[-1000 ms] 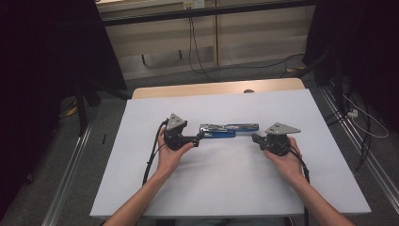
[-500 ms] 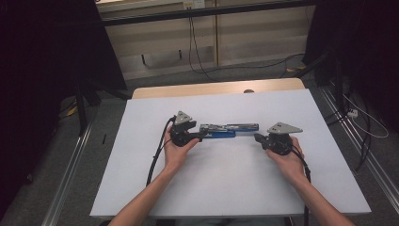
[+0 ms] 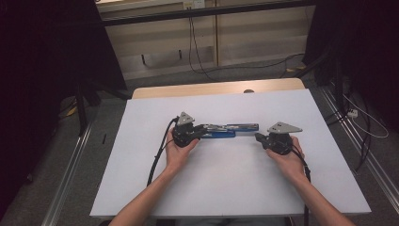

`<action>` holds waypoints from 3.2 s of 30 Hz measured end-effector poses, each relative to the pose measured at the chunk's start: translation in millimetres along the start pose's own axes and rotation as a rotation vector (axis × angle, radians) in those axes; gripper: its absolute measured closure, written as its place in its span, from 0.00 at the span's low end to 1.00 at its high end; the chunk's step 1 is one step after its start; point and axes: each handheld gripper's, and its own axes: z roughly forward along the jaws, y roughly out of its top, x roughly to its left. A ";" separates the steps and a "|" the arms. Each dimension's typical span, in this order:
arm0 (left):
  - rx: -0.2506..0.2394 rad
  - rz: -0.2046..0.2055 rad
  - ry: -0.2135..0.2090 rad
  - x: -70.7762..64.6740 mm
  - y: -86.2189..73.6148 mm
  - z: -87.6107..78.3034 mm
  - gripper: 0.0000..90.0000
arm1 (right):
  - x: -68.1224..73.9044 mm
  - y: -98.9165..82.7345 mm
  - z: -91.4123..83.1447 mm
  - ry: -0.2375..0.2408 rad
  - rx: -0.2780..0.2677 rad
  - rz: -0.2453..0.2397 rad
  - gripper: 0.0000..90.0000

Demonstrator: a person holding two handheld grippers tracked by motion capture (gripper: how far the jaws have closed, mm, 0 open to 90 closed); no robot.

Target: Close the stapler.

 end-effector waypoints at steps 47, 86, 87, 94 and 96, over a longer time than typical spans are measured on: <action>0.092 0.019 -0.011 0.5 -6.2 15.9 1.00 | -10.8 10.3 16.3 -0.024 0.120 -0.015 1.00; 0.087 0.025 -0.014 1.0 -6.6 16.1 1.00 | -7.6 16.2 39.5 -0.063 0.187 -0.038 1.00; 0.087 0.025 -0.014 1.0 -6.6 16.0 1.00 | -7.6 16.5 39.7 -0.063 0.188 -0.037 1.00; 0.084 0.026 -0.012 0.6 -6.8 16.1 1.00 | -6.6 17.2 42.5 -0.077 0.178 -0.030 1.00; 0.084 0.029 -0.011 0.8 -6.7 16.1 1.00 | -6.7 17.2 42.5 -0.077 0.178 -0.029 1.00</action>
